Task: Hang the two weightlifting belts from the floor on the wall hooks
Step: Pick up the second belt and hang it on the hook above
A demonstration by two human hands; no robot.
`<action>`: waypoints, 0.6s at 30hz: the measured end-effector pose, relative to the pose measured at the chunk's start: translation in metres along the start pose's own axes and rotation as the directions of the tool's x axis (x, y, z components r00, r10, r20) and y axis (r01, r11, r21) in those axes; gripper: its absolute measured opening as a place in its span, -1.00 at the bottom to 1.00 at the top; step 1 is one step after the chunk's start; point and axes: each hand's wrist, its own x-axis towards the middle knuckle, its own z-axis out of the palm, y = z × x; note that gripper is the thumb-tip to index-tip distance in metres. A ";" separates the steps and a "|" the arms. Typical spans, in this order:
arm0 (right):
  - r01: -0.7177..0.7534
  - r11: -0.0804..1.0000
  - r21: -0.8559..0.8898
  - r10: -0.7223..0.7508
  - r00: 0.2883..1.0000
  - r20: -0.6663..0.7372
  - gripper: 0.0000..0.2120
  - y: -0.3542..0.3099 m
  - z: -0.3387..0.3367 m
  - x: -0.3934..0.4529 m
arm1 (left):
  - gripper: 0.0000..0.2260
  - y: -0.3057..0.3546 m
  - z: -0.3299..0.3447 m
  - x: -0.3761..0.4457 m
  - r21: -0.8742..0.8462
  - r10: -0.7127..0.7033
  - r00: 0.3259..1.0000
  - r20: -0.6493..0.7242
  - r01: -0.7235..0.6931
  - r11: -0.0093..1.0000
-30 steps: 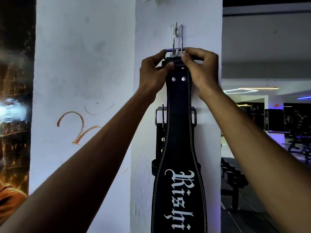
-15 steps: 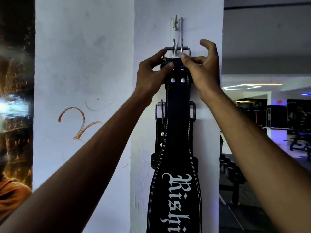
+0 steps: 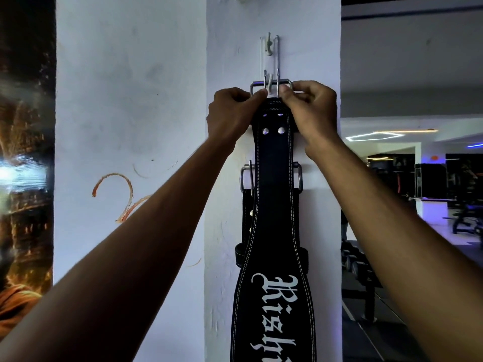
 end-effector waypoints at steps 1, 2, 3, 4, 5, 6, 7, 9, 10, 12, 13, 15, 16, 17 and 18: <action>0.002 1.000 -0.013 -0.002 1.000 -0.006 -0.64 0.000 0.000 0.000 | -0.70 0.000 0.001 0.000 0.004 -0.007 1.000 -0.005 0.007 1.000; 0.004 1.000 -0.031 -0.004 1.000 -0.012 -0.64 0.000 0.000 0.000 | -0.71 0.001 0.002 0.000 0.006 -0.016 1.000 -0.016 0.016 1.000; 0.005 0.999 -0.051 -0.006 1.000 -0.019 -0.64 -0.001 0.000 -0.001 | -0.72 0.002 0.003 0.000 0.009 -0.026 0.999 -0.029 0.026 1.000; 0.006 0.998 -0.069 -0.008 1.000 -0.027 -0.64 -0.003 0.000 0.000 | -0.73 0.003 0.005 0.001 0.008 -0.032 0.999 -0.042 0.032 0.999; 0.004 0.996 -0.090 -0.008 0.999 -0.037 -0.63 -0.005 0.000 0.000 | -0.74 0.005 0.005 0.001 0.004 -0.039 0.998 -0.050 0.039 0.999; 0.002 0.993 -0.116 -0.007 0.999 -0.045 -0.63 -0.006 0.000 -0.001 | -0.74 0.005 0.007 0.001 -0.003 -0.046 0.997 -0.054 0.046 0.999; -0.001 0.989 -0.149 -0.007 0.999 -0.052 -0.62 -0.009 0.000 -0.001 | -0.75 0.006 0.007 0.001 -0.007 -0.052 0.997 -0.054 0.052 0.999; -0.009 0.978 -0.208 -0.004 0.998 -0.062 -0.62 -0.011 0.001 -0.001 | -0.75 0.007 0.008 -0.001 -0.016 -0.064 0.997 -0.051 0.063 0.998; -0.022 0.974 -0.224 0.008 0.998 -0.064 -0.62 -0.013 0.002 -0.001 | -0.75 0.006 0.008 -0.001 -0.019 -0.067 0.996 -0.050 0.066 0.998; -0.071 0.971 -0.230 0.058 0.996 -0.063 -0.62 -0.017 0.003 0.000 | -0.75 0.004 0.007 -0.001 -0.034 -0.076 0.996 -0.049 0.074 0.997; -0.096 0.969 -0.226 0.086 0.995 -0.054 -0.64 -0.019 0.004 0.001 | -0.74 0.003 0.007 -0.001 -0.049 -0.080 0.996 -0.043 0.078 0.996; -0.119 0.970 -0.210 0.115 0.993 -0.033 -0.68 -0.023 0.005 0.000 | -0.73 -0.001 0.007 -0.003 -0.081 -0.083 0.996 -0.027 0.081 0.993; -0.121 0.973 -0.198 0.118 0.993 -0.028 -0.68 -0.024 0.006 -0.001 | -0.73 -0.004 0.006 -0.006 -0.099 -0.079 0.997 -0.020 0.077 0.992; -0.116 0.977 -0.176 0.114 0.993 -0.021 -0.68 -0.023 0.005 -0.004 | -0.71 -0.007 0.006 -0.010 -0.120 -0.076 0.997 -0.016 0.073 0.990; -0.104 0.985 -0.138 0.104 0.995 -0.008 -0.68 -0.020 0.004 -0.010 | -0.67 -0.010 0.005 -0.016 -0.138 -0.073 0.997 -0.012 0.070 0.988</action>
